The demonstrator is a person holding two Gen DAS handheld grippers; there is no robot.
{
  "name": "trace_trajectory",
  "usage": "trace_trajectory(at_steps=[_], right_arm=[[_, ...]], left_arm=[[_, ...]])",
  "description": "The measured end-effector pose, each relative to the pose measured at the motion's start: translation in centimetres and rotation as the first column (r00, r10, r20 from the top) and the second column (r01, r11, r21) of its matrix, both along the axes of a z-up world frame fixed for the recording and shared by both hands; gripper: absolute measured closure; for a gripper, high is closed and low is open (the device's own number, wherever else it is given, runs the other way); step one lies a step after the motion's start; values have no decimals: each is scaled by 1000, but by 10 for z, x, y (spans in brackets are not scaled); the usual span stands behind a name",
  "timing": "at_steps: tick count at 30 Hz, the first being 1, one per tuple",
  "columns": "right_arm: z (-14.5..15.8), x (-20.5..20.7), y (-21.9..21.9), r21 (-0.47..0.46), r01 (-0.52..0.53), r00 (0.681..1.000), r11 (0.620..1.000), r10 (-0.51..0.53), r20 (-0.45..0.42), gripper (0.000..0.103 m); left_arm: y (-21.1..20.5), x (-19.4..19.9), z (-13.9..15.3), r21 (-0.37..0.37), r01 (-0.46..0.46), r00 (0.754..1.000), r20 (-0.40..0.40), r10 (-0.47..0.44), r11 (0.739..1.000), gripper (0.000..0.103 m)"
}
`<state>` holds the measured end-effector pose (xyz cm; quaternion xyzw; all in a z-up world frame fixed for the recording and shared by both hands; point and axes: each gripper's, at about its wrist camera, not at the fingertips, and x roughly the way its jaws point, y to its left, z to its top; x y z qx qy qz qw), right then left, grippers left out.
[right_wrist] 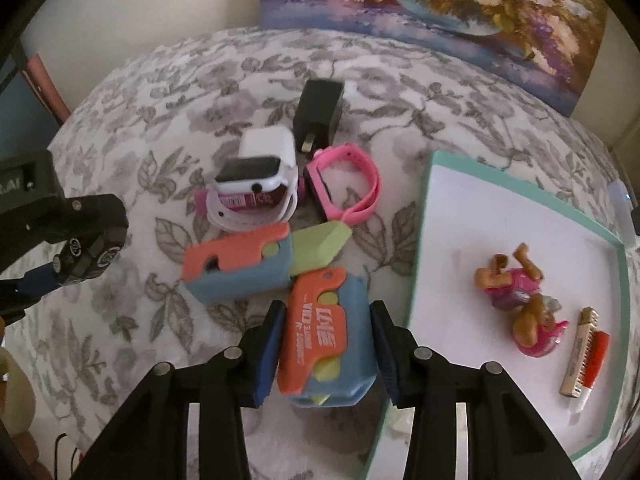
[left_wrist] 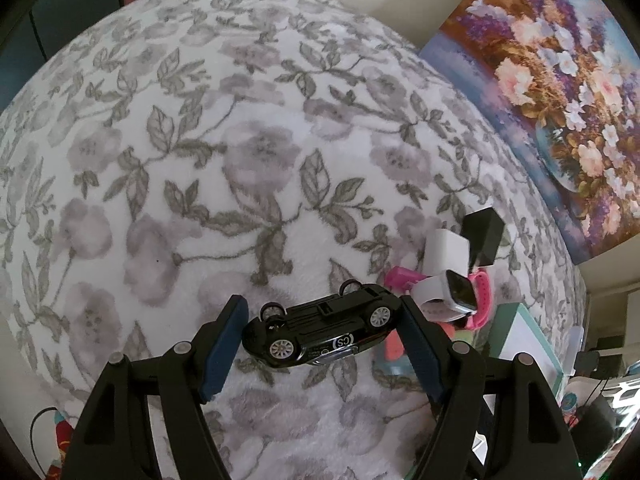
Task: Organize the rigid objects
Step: 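Carry the car and carrot knife toy over the tray with both grippers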
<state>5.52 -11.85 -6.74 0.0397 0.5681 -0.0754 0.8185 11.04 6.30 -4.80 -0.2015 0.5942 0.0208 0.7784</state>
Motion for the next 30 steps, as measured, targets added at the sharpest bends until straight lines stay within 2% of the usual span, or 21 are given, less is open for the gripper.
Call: trace_trajectory(at_steps=[11,16,20,25,30], right_arm=[[38,-15,-28,100,63,994,993,-71,79,58],[64,-24,-57,119,119,979,986,-136,151,58],[70,-29,-90,125,199,962,972,-218,166,58],[74,-45,-134,88,306,932,948,-317,173,58],[68,-63,-179,116,410,893,905,-424,152,58]], left_arm=[[-16,-10,31,34,39,995,89,-42,999,27],[-30,-17,46,59,76,988,127,-83,995,27],[-51,-22,51,63,131,981,137,-138,989,27],[-91,-30,56,77,232,960,142,-241,970,27],[-137,-43,59,101,349,922,144,-360,932,27]])
